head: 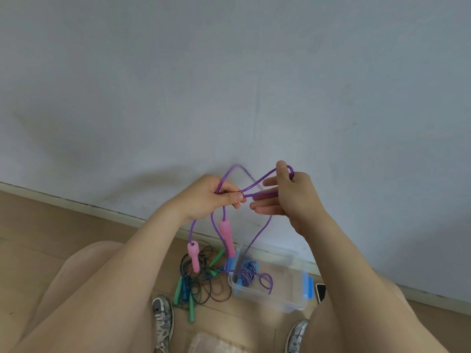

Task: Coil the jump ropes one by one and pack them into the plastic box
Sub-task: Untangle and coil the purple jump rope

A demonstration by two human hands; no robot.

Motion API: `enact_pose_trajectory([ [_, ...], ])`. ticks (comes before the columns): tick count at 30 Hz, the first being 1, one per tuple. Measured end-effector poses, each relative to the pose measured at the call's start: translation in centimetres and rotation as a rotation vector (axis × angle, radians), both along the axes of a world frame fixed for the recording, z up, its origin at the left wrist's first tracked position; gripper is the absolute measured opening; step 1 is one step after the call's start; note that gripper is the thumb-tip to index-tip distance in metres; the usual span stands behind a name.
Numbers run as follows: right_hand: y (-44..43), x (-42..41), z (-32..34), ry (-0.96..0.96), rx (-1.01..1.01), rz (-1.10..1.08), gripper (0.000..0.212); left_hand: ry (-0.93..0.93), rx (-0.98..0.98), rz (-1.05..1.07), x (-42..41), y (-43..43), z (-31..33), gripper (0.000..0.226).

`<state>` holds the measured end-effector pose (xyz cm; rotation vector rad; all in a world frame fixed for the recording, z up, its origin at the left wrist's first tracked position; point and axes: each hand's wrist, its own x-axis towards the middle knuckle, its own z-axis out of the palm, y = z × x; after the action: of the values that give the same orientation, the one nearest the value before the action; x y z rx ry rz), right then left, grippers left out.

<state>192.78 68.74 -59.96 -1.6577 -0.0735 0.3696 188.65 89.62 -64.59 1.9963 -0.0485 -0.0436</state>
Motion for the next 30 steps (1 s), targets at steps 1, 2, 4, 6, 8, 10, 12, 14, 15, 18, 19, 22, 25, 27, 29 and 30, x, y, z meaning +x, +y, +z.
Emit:
enact_pose_trajectory([
  [1, 0.0, -0.2, 0.1, -0.026, -0.027, 0.022, 0.06, 0.002, 0.006, 0.008, 0.0, 0.1, -0.1, 0.015],
  [2, 0.0, -0.3, 0.1, -0.071, -0.057, 0.031, 0.061, 0.009, 0.013, 0.009, 0.1, 0.1, -0.3, 0.015],
  [4, 0.3, -0.3, 0.0, -0.191, -0.107, 0.023, 0.062, 0.04, 0.005, -0.018, 0.2, 0.2, -0.4, 0.015],
  [6, 0.6, 0.0, -0.3, -0.322, -0.158, -0.009, 0.065, 0.07, -0.007, -0.017, 0.2, 0.2, -0.2, 0.016],
  [8, 0.7, 0.2, -0.7, -0.449, -0.231, -0.054, 0.07, 0.072, -0.012, 0.047, 0.4, 0.5, -0.2, 0.017],
  [10, 0.8, 0.2, -0.8, -0.491, -0.221, -0.052, 0.071, 0.037, 0.002, 0.16, 0.5, 0.9, -0.5, 0.018],
  [12, 0.7, -0.2, -0.5, -0.402, -0.108, -0.016, 0.064, -0.017, 0.085, 0.255, 0.8, 1.4, -0.9, 0.019],
  [14, 0.5, -0.5, -0.1, -0.31, -0.036, 0.036, 0.049, -0.062, 0.228, 0.328, 0.9, 1.5, -1.2, 0.018],
  [15, 0.4, -0.5, 0.1, -0.263, 0.006, 0.075, 0.043, -0.068, 0.275, 0.363, 0.9, 1.4, -1.3, 0.017],
  [18, 0.4, -0.7, 0.8, -0.059, 0.238, 0.187, 0.037, -0.043, 0.313, 0.471, 1.0, 1.3, -1.6, 0.014],
  [19, 0.6, -0.9, 1.0, 0.005, 0.311, 0.201, 0.038, -0.006, 0.299, 0.508, 1.1, 1.3, -1.8, 0.013],
  [22, 1.3, -1.8, 1.5, 0.157, 0.492, 0.258, 0.032, 0.189, 0.027, 0.65, 1.4, 1.5, -1.6, 0.017],
  [25, 2.2, -2.2, 0.8, 0.313, 0.618, 0.366, 0.029, 0.286, -0.423, 0.584, 1.1, 0.7, -0.1, 0.018],
  [27, 2.6, -2.3, 0.0, 0.327, 0.528, 0.415, 0.042, 0.297, -0.514, 0.415, 0.5, 0.1, 0.8, 0.019],
  [29, 2.8, -2.4, -0.6, 0.281, 0.452, 0.398, 0.039, 0.32, -0.52, 0.246, 0.0, -0.2, 1.2, 0.03],
  [30, 2.8, -2.4, -0.7, 0.242, 0.438, 0.374, 0.037, 0.349, -0.508, 0.194, -0.3, -0.3, 1.5, 0.038],
])
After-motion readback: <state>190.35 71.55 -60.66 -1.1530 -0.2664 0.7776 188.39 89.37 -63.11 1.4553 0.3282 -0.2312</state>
